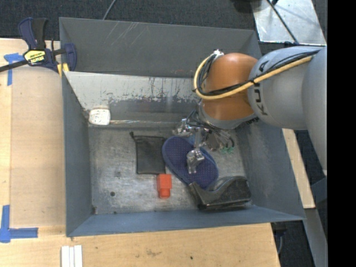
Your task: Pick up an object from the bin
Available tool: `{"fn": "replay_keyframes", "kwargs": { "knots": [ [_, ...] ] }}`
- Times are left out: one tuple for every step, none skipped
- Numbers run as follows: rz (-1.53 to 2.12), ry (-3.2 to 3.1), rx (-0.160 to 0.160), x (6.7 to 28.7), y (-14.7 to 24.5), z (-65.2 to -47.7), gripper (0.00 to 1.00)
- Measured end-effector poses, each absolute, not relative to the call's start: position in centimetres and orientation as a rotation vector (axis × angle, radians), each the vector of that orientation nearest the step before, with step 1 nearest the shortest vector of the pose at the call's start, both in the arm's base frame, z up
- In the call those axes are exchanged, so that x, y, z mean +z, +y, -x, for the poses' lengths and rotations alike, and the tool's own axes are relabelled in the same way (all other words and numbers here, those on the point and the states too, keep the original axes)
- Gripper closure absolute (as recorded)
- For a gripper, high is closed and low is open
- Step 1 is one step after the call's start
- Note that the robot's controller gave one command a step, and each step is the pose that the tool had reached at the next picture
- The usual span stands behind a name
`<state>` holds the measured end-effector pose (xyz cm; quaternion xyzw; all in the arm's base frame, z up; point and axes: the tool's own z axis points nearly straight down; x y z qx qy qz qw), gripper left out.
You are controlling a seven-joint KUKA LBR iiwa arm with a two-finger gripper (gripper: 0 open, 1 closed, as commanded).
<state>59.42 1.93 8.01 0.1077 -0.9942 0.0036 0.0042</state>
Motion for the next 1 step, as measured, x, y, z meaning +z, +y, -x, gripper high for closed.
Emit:
{"fn": "replay_keyframes", "kwargs": {
  "knots": [
    [-1.042, -2.976, 0.006, 29.17, -0.34, -61.89, 1.0]
  ]
}}
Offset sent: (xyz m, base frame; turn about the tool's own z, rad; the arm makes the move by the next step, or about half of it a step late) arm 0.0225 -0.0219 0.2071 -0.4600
